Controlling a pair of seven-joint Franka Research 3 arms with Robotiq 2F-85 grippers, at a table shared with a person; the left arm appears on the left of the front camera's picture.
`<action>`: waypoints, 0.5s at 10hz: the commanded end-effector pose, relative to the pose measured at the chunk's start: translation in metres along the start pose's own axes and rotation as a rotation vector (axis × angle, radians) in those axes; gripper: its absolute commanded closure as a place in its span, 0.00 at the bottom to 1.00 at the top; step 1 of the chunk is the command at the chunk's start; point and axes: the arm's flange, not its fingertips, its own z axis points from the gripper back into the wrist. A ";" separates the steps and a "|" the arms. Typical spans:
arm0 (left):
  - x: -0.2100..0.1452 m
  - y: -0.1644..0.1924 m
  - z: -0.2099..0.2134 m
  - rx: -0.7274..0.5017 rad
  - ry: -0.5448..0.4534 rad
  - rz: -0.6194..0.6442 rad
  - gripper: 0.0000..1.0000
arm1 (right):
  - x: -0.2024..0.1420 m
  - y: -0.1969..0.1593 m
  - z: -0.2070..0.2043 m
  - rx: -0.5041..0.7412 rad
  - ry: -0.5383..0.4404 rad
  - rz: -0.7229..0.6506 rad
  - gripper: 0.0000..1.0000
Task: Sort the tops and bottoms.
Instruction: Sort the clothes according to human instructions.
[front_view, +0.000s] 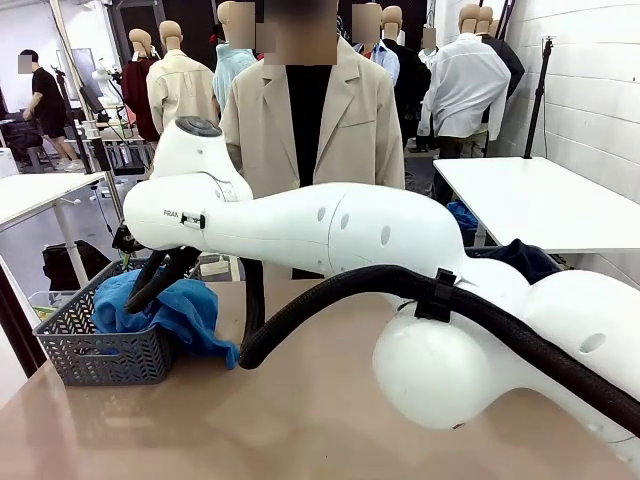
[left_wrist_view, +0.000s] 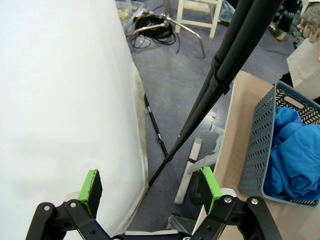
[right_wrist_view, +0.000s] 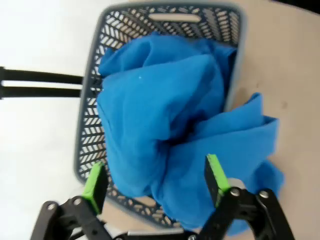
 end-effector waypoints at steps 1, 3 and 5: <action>-0.001 -0.001 0.000 0.008 0.005 0.019 0.00 | 0.052 0.063 -0.004 -0.209 0.062 0.030 0.00; -0.001 -0.001 0.000 0.008 0.005 0.019 0.00 | 0.038 0.039 0.051 -0.447 0.150 0.005 0.00; -0.001 -0.001 0.000 0.008 0.005 0.019 0.00 | 0.026 0.012 0.074 -0.326 0.242 0.014 0.00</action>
